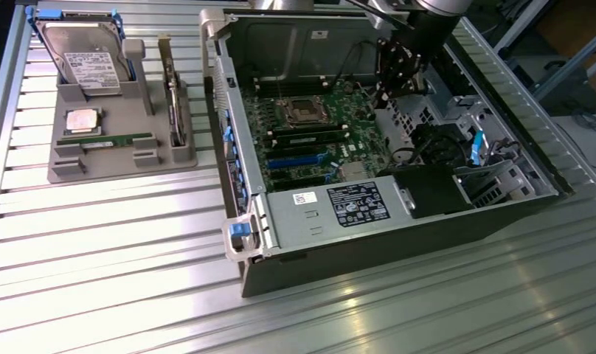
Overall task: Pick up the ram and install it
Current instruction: 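Press down the ram until it locks into place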
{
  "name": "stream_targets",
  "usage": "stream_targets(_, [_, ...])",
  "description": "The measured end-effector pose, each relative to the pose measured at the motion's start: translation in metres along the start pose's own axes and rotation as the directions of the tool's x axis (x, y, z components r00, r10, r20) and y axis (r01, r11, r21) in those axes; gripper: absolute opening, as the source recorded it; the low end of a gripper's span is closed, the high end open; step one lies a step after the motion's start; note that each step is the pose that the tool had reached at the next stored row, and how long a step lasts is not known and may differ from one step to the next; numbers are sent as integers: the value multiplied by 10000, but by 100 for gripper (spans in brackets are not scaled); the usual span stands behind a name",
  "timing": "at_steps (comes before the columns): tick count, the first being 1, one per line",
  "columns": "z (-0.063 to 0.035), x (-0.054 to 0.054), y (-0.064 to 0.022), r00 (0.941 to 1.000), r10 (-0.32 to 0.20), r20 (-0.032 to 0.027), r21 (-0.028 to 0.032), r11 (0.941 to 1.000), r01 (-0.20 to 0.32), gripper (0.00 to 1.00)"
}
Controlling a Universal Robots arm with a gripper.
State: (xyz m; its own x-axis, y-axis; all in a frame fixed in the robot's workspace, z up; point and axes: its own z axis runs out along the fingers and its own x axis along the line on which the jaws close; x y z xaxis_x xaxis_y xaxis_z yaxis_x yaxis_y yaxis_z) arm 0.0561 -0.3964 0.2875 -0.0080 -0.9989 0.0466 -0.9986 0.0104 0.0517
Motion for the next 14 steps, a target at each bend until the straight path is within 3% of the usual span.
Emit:
stream_targets(5, [0,0,0,9999,138,6,-7,9999,-138,11])
stream_targets(14, [0,0,0,9948,1020,51,-50,9948,-1020,11])
